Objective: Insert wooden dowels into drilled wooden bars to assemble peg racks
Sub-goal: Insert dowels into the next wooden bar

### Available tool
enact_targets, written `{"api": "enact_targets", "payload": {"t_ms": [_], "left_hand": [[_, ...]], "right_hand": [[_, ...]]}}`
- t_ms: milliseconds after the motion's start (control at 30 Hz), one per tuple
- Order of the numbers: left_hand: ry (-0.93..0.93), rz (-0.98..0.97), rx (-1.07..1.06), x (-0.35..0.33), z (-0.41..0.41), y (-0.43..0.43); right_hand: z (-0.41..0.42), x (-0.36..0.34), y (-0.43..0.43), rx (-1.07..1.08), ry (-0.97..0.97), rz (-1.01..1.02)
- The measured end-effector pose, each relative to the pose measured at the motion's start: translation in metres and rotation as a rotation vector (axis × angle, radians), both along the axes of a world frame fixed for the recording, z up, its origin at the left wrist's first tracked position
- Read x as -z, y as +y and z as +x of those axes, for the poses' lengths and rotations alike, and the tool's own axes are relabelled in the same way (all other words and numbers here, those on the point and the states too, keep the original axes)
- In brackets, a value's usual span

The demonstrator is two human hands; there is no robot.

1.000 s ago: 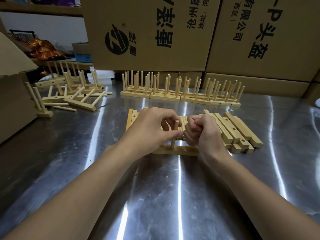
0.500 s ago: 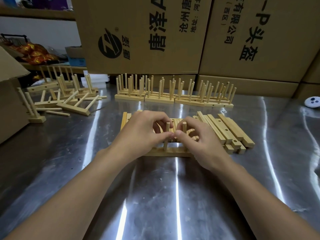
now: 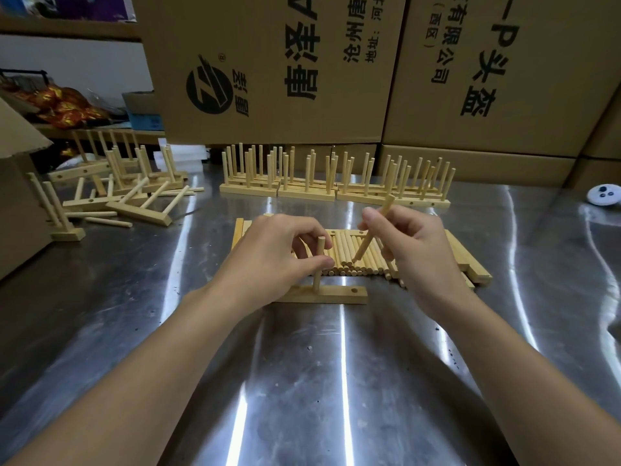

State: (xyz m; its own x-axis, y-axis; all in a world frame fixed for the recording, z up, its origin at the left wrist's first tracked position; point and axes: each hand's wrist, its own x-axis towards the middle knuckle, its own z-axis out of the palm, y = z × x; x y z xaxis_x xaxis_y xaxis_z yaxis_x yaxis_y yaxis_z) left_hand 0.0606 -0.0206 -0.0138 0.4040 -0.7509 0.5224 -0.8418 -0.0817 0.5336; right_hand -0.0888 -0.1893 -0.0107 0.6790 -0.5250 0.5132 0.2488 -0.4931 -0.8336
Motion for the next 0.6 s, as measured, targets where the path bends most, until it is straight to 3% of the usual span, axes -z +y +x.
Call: {"api": "enact_targets", "payload": {"t_ms": [200,500,600], "left_hand": [[0.006,0.002,-0.007,-0.0010,-0.0014,0.0005],[-0.013,0.029,-0.028,-0.0027,-0.0033,0.0031],[-0.106,0.036,-0.054,-0.0060,-0.0046,0.0064]], "right_hand": [[-0.0005,-0.0030,-0.0053,-0.073,0.004,0.290],[-0.0018,-0.0055,-0.0050,-0.184,0.004,0.395],[-0.0006,-0.0072,-0.0035,-0.244,0.006,0.420]]}}
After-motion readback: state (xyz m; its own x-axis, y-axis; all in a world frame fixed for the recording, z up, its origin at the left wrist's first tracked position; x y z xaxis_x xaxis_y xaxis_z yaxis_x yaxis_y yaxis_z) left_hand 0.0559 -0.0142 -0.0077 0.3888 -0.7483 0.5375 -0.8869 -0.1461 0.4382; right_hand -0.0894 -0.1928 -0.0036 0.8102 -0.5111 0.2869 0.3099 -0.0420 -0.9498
